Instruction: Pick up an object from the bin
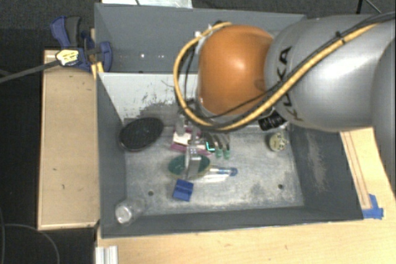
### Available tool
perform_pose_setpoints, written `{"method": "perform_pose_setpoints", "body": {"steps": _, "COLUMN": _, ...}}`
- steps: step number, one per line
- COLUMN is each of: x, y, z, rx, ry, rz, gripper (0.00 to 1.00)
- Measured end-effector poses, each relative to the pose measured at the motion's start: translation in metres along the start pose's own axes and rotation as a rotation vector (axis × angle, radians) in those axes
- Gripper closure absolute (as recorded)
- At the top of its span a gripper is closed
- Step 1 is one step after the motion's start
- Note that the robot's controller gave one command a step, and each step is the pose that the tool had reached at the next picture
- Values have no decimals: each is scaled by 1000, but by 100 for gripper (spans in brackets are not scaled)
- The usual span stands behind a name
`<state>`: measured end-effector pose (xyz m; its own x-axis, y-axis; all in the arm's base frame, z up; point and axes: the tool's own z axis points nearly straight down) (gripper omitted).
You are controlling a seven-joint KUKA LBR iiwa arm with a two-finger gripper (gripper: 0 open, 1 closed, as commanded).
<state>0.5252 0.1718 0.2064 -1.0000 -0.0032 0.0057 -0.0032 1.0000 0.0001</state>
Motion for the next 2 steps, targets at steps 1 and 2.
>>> {"method": "perform_pose_setpoints", "body": {"steps": 1, "x": 12, "y": -30, "z": 135, "rx": -5, "ry": -5, "rz": -51, "gripper": 0}}
{"method": "perform_pose_setpoints", "body": {"steps": 2, "x": 12, "y": -30, "z": 133, "rx": -5, "ry": -4, "rz": -46, "gripper": 100}}
